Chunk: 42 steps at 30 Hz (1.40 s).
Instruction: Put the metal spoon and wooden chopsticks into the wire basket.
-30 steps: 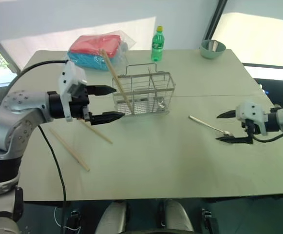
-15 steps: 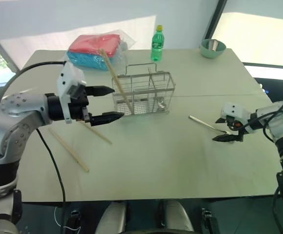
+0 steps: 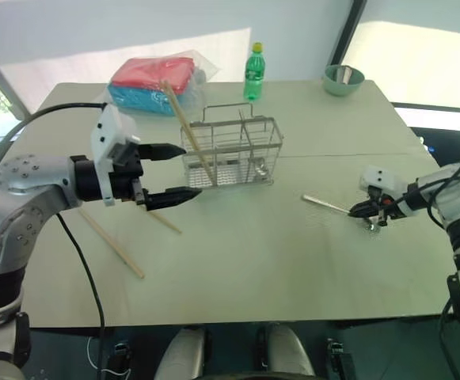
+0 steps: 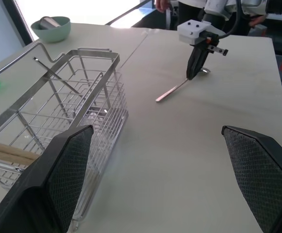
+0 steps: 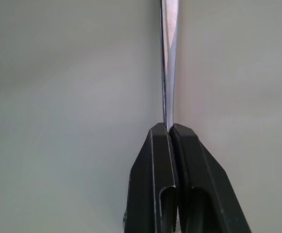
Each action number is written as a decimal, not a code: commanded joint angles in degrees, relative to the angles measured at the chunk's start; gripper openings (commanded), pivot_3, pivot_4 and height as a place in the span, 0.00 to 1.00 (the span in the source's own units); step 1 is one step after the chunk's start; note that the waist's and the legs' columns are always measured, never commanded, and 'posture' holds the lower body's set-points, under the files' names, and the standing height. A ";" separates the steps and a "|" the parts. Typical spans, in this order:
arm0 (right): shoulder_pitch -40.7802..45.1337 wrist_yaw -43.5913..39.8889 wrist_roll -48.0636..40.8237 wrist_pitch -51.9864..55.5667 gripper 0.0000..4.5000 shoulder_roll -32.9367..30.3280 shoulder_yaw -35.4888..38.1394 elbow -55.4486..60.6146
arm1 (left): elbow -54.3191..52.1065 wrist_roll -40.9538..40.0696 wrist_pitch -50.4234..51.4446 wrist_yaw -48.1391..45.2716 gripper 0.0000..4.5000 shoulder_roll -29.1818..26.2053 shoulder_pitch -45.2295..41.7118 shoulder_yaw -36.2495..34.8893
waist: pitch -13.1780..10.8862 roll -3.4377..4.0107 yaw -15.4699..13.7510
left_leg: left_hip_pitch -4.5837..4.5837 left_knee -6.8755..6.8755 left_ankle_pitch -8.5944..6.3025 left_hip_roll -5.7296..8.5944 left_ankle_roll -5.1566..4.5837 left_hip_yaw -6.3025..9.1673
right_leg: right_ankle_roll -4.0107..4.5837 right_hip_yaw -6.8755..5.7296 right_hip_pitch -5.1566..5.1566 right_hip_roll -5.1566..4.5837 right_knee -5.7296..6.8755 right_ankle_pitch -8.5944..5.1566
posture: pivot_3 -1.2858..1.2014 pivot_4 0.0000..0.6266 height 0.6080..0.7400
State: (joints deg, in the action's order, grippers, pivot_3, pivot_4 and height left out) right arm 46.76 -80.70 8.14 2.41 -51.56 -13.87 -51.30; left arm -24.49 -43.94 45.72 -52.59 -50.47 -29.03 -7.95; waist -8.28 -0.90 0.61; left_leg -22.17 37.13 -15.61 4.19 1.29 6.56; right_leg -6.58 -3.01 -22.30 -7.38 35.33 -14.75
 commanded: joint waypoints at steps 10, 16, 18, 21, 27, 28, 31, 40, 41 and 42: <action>-1.87 4.17 -3.44 1.81 0.01 -1.70 5.97 7.85 | 0.88 -0.24 -0.72 -0.75 1.00 -0.52 -3.63 -0.52 | -0.05 0.06 0.05 | 0.00 0.02 0.06 -0.01 0.08 0.00 | 0.03 0.01 -0.03 0.01 0.06 0.02 | 0.52 0.24 0.45; -4.28 4.53 -11.04 11.09 0.01 -4.53 14.14 20.41 | 0.65 -0.17 -0.92 -1.28 1.00 -0.40 -3.88 -0.46 | -0.12 0.20 -0.01 | -0.03 -0.05 0.07 -0.03 0.10 0.00 | 0.00 0.01 -0.12 0.01 0.13 0.03 | 0.52 0.24 0.45; -4.48 5.04 -13.52 14.48 0.01 -5.13 16.60 24.10 | 0.84 0.08 -1.26 -1.09 1.00 -0.16 -3.89 -0.59 | -0.12 0.18 0.00 | -0.05 -0.06 0.06 -0.03 0.10 0.01 | 0.00 0.00 -0.13 0.00 0.11 0.03 | 0.52 0.24 0.45; -1.86 7.59 -17.51 19.14 0.01 -3.70 19.72 29.12 | 1.34 0.37 -1.71 -0.58 1.00 0.18 -4.10 -0.92 | -0.12 0.18 0.03 | -0.07 -0.05 0.05 -0.02 0.08 -0.01 | 0.00 0.01 -0.11 -0.02 0.06 0.03 | 0.52 0.24 0.45; 7.37 20.49 -23.60 28.57 0.01 9.79 20.93 37.75 | 2.16 1.10 -2.72 -0.18 1.00 0.60 -4.43 -0.82 | -0.14 0.22 0.52 | 0.02 -0.05 0.07 -0.16 0.10 -0.03 | 0.12 0.04 -0.19 0.02 0.12 0.10 | 0.52 0.24 0.45; 8.67 23.97 -22.98 28.06 0.01 13.79 19.90 38.11 | 2.04 1.11 -2.79 0.03 1.00 0.72 -4.31 -1.01 | -0.12 0.17 0.50 | 0.01 -0.06 0.08 -0.16 0.12 0.01 | 0.13 0.05 -0.21 0.04 0.13 0.10 | 0.52 0.24 0.45; 10.52 30.83 -21.59 26.93 0.01 20.98 18.47 37.32 | 1.55 0.96 -2.69 0.61 1.00 0.92 -3.97 -1.45 | -0.05 0.05 0.10 | 0.02 -0.07 0.13 -0.17 0.21 0.12 | 0.14 0.05 -0.27 0.18 0.29 0.12 | 0.52 0.24 0.45; 13.88 43.36 -18.18 16.95 0.01 32.85 16.19 23.41 | -0.53 -0.18 -1.24 2.48 1.00 -0.40 -2.18 -4.44 | 0.00 -0.06 0.20 | -0.23 -0.01 0.31 0.13 0.51 0.18 | 0.16 0.35 -0.56 0.14 0.56 0.14 | 0.52 0.24 0.45; 13.65 43.54 -18.03 16.13 0.01 33.15 16.04 22.74 | -0.73 -0.30 -1.01 2.75 1.00 -0.52 -2.10 -4.75 | -0.01 -0.05 0.31 | -0.23 -0.02 0.31 0.13 0.51 0.16 | 0.17 0.40 -0.52 0.16 0.61 0.14 | 0.52 0.24 0.45; 13.40 43.96 -17.95 15.72 0.01 33.39 16.03 22.05 | -0.92 -0.43 -0.81 3.00 1.00 -0.66 -1.99 -5.09 | -0.01 -0.05 0.38 | -0.23 -0.03 0.31 0.12 0.51 0.14 | 0.16 0.44 -0.57 0.16 0.68 0.14 | 0.52 0.24 0.45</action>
State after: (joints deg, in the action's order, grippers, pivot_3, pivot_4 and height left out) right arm 58.84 -37.55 -9.77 20.28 -18.46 1.51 -29.74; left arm -23.85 -43.54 44.73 -50.07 -50.24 -31.05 -10.57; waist -8.29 -0.95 0.99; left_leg -22.39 37.08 -15.30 4.28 1.79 6.69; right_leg -6.42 -2.56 -22.90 -7.18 36.02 -14.61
